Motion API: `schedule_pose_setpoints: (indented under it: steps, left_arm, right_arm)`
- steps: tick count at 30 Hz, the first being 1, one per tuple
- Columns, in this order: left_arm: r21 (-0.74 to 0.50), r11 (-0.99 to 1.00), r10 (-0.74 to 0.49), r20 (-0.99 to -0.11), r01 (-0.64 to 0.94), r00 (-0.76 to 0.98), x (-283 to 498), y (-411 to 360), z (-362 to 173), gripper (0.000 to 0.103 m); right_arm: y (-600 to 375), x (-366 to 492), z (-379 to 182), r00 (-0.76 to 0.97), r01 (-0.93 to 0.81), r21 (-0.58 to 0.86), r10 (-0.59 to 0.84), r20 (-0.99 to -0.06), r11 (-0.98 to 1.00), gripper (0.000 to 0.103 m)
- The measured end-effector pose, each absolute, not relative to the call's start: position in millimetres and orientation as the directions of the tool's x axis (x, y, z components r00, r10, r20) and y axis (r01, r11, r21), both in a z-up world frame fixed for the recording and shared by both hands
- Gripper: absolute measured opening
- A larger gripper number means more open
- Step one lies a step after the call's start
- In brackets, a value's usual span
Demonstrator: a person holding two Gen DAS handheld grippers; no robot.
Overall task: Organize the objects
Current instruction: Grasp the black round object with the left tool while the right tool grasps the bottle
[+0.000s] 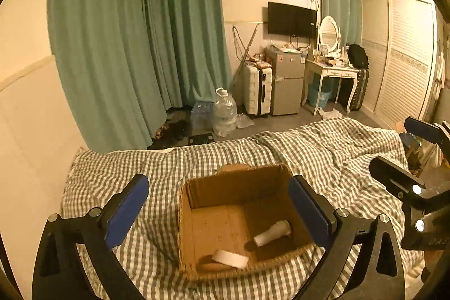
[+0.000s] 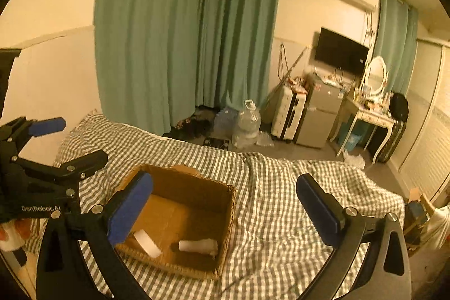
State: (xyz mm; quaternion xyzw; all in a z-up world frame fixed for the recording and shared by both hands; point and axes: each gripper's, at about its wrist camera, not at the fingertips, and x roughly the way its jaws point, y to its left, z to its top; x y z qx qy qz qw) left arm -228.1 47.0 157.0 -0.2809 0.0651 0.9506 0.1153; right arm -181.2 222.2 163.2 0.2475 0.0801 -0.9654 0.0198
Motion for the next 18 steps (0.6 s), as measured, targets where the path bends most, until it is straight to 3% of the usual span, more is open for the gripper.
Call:
schedule_pose_setpoints:
  steps: [10,18]
  left_arm:
    - [0.064,-0.979,0.116,-0.596,-0.192,-0.794,-140,23,116,0.103]
    - [0.084,-0.983,0.066,-0.67,-0.164,-0.739,-96,19,13,0.103]
  right_arm:
    - [206,-85,126,-0.844,0.189,-0.158,-0.078,-0.531,-0.969,0.102]
    - [197,-52,39,-0.784,0.248,-0.127,-0.123,-0.608,-0.96,0.102]
